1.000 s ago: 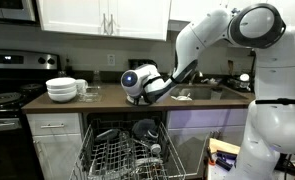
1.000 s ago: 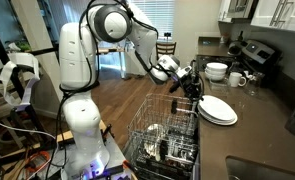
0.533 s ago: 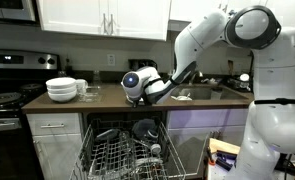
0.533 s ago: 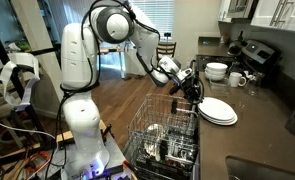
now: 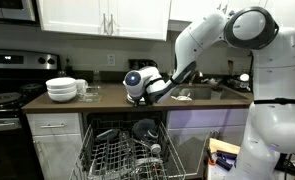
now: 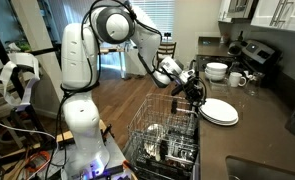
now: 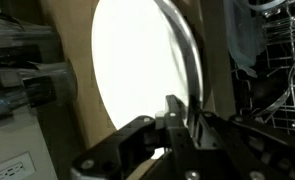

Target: Pick up the white plate from the dishwasher and position it among the white plates on the counter

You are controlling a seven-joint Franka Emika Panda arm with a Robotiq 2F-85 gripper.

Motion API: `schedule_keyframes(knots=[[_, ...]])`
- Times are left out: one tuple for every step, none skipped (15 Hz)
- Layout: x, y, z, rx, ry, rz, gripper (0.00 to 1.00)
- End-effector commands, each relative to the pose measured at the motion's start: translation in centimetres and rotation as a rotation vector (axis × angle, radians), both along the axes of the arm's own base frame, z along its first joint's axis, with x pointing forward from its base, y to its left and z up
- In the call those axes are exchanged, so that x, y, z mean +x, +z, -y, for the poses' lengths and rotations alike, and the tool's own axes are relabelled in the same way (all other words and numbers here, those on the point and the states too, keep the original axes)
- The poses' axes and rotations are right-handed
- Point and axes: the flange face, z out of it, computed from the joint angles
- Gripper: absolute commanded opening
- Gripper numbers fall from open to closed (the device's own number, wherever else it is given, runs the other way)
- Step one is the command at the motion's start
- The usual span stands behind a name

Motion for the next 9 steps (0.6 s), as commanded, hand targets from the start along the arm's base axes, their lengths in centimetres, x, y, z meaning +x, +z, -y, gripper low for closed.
schedule_keyframes(knots=[[0.1, 0.0, 0.9, 0.051, 0.013, -0.025, 0.36], [0.1, 0.1, 0.9, 0.056, 0.009, -0.032, 0.4], [0.0, 0.4, 0.9, 0.056, 0.001, -0.034, 0.48], [-0.1, 0.8, 0.9, 0.059, -0.006, -0.037, 0.55], [-0.2, 1.2, 0.8, 0.061, -0.011, -0.039, 0.61], [-0.4, 1.6, 0.6, 0.062, -0.01, -0.038, 0.68], [-0.5, 2.0, 0.5, 0.068, -0.013, -0.038, 0.72], [-0.6, 2.3, 0.3, 0.074, -0.012, -0.04, 0.77], [-0.8, 2.7, 0.0, 0.085, -0.009, -0.041, 0.79]])
